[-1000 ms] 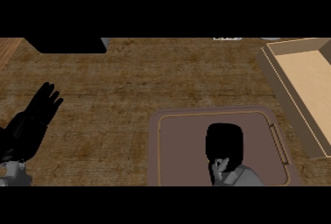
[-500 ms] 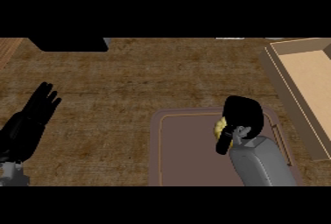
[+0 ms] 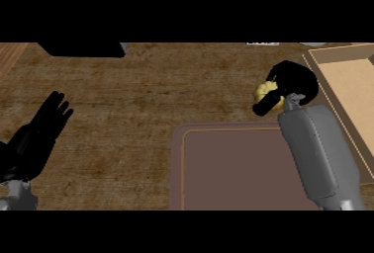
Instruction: Pick the squash from the tray and place it in the cardboard box
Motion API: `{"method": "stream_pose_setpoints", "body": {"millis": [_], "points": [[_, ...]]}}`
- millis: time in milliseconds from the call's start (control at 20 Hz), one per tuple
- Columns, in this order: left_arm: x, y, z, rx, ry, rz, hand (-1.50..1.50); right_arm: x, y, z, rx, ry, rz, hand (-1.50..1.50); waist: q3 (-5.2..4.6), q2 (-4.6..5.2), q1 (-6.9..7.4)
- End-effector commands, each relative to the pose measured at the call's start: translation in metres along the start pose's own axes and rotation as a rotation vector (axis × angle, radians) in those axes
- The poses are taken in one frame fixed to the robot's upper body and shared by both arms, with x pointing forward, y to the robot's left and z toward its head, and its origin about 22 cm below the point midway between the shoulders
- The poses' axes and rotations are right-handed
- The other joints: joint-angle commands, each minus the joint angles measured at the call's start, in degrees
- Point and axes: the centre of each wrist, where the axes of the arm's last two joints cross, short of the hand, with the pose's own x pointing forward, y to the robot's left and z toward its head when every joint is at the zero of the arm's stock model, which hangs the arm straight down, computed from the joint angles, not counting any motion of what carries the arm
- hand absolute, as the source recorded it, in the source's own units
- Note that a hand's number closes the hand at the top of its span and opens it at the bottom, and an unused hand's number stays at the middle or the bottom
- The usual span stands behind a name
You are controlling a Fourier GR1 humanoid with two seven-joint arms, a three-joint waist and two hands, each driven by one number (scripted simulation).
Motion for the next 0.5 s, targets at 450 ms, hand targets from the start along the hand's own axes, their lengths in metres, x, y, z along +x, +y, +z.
{"method": "stream_pose_setpoints", "body": {"millis": [450], "points": [[0.013, 0.000, 0.003, 0.034, 0.004, -0.011, 0.00, 0.043, -0.113, 0.031, -0.500, 0.005, -0.110, 1.50, -0.06, -0.60, -1.00]]}}
